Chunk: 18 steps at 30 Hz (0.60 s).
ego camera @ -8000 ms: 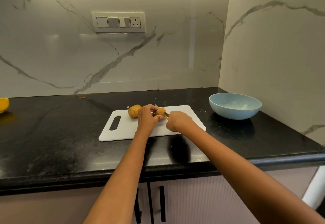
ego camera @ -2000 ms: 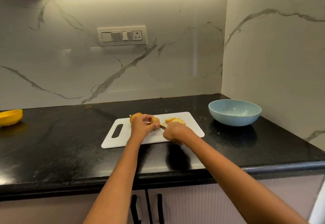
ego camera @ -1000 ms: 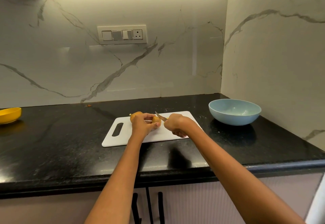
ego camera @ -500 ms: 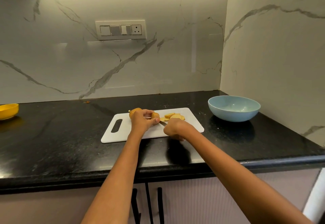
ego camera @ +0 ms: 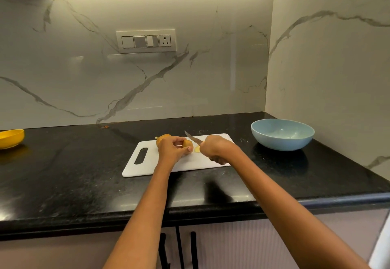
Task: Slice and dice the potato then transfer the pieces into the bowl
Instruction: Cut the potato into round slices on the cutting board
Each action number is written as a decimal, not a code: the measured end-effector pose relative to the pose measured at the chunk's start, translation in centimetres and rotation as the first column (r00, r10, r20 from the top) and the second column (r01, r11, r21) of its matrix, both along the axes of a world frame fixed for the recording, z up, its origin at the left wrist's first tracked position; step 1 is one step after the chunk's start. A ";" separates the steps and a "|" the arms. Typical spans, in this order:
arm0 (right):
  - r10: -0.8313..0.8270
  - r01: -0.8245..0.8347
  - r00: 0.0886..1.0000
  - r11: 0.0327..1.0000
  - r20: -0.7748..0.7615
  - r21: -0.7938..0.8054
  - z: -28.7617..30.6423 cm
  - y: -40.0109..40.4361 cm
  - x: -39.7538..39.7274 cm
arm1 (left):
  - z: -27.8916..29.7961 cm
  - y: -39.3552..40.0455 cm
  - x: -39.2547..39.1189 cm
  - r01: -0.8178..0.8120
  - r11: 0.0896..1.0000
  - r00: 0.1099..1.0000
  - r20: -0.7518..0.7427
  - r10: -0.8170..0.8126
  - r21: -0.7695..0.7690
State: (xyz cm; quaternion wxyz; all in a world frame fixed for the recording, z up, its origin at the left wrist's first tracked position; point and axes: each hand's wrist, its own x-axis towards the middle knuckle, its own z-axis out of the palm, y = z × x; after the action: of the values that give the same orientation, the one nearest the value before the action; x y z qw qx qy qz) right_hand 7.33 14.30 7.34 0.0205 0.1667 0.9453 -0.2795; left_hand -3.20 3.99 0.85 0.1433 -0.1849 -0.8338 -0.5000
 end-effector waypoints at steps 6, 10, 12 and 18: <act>-0.018 0.018 1.000 1.000 -0.008 0.009 -0.4 -0.6 -0.4 | 0.0 0.0 -0.1 0.006 1.000 1.000 -0.005 -0.006 -0.005; -0.034 0.035 0.999 0.998 -0.023 0.053 -0.7 -0.9 -0.7 | 0.0 0.1 0.0 0.002 1.000 1.000 -0.008 -0.002 -0.006; -0.036 0.037 0.999 0.996 -0.022 0.078 -0.8 -1.0 -0.8 | 0.0 0.1 0.0 -0.004 1.000 1.000 -0.009 0.004 -0.009; -0.047 0.049 0.999 0.994 -0.026 0.096 -1.0 -1.4 -1.4 | -0.2 0.2 -0.2 -0.008 1.000 0.999 -0.032 0.008 0.008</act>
State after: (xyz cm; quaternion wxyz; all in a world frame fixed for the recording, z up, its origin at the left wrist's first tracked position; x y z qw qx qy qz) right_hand 5.90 12.88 6.30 -0.0057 0.1869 0.9536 -0.2359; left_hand -3.41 4.22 0.66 0.1593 -0.1889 -0.8302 -0.4997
